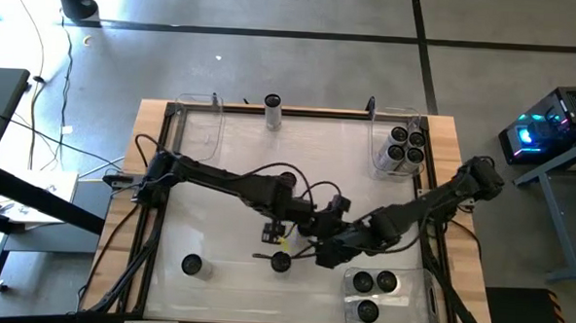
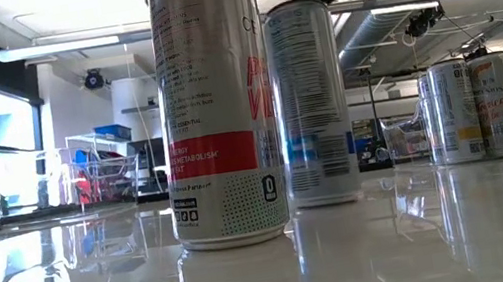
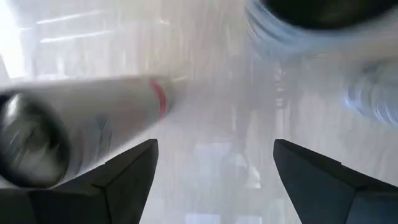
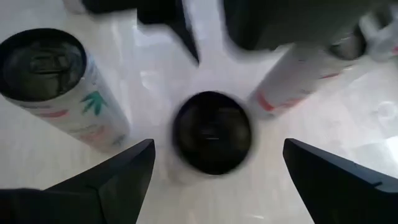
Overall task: Sort soda cans
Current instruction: Put the blue soda can into the bottom right transparent bin
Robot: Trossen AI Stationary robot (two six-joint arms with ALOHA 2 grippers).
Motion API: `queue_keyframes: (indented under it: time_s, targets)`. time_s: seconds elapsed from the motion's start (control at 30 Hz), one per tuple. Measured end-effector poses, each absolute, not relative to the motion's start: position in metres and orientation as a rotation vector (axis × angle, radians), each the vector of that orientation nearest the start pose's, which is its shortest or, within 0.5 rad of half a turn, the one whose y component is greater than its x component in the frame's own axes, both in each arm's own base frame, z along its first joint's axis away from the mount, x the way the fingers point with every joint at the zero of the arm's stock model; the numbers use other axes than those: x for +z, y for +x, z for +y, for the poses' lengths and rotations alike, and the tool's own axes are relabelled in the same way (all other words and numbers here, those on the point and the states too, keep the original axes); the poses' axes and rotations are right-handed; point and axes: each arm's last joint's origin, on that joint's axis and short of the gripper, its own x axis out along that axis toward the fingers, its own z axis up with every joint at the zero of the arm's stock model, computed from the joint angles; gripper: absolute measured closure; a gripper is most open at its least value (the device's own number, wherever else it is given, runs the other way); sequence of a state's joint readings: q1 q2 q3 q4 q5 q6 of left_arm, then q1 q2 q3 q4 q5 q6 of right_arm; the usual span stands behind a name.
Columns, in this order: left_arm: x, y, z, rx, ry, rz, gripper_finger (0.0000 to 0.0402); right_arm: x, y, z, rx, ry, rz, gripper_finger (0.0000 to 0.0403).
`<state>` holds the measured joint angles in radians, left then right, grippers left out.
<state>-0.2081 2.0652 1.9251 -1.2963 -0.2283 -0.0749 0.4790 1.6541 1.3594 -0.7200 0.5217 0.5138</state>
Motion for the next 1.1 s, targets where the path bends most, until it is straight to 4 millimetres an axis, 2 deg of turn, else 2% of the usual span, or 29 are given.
queue_keyframes:
  time_s: [0.13,0.23,0.47,0.57,0.67,0.73,0.8,0.9,1.03,1.1]
  targets:
    - [0.28,0.386,-0.083,0.101,0.245,1.381,0.0087,0.26,0.327,0.147,-0.262,0.035,0.826,0.0052]
    - [0.284,0.372,-0.083,0.151,0.232,1.364,0.0087,0.251,0.334,0.148,-0.292,0.066,0.819,0.0052]
    - [0.273,0.345,-0.083,0.238,0.126,1.215,0.0087,0.237,0.338,0.15,-0.36,0.063,0.824,0.0061]
    - [0.266,0.337,-0.087,0.253,0.067,1.136,0.0087,0.237,0.339,0.149,-0.378,0.072,0.816,0.0095]
    - [0.258,0.33,-0.093,0.304,0.033,1.06,0.0087,0.239,0.338,0.148,-0.397,0.052,0.804,0.0153]
    - [0.252,0.325,-0.097,0.348,0.026,1.022,0.0087,0.244,0.334,0.146,-0.399,0.037,0.81,0.0165]
    - [0.247,0.321,-0.103,0.387,0.019,0.983,0.0087,0.255,0.325,0.141,-0.401,0.028,0.816,0.0165]
    - [0.24,0.315,-0.11,0.462,0.016,0.927,0.0087,0.285,0.3,0.131,-0.46,0.004,0.8,0.0165]
    - [0.239,0.312,-0.115,0.572,0.037,0.82,0.0087,0.331,0.245,0.118,-0.55,0.009,0.761,0.0165]
    - [0.237,0.311,-0.115,0.602,0.054,0.797,0.0087,0.353,0.213,0.113,-0.529,0.062,0.767,0.0165]
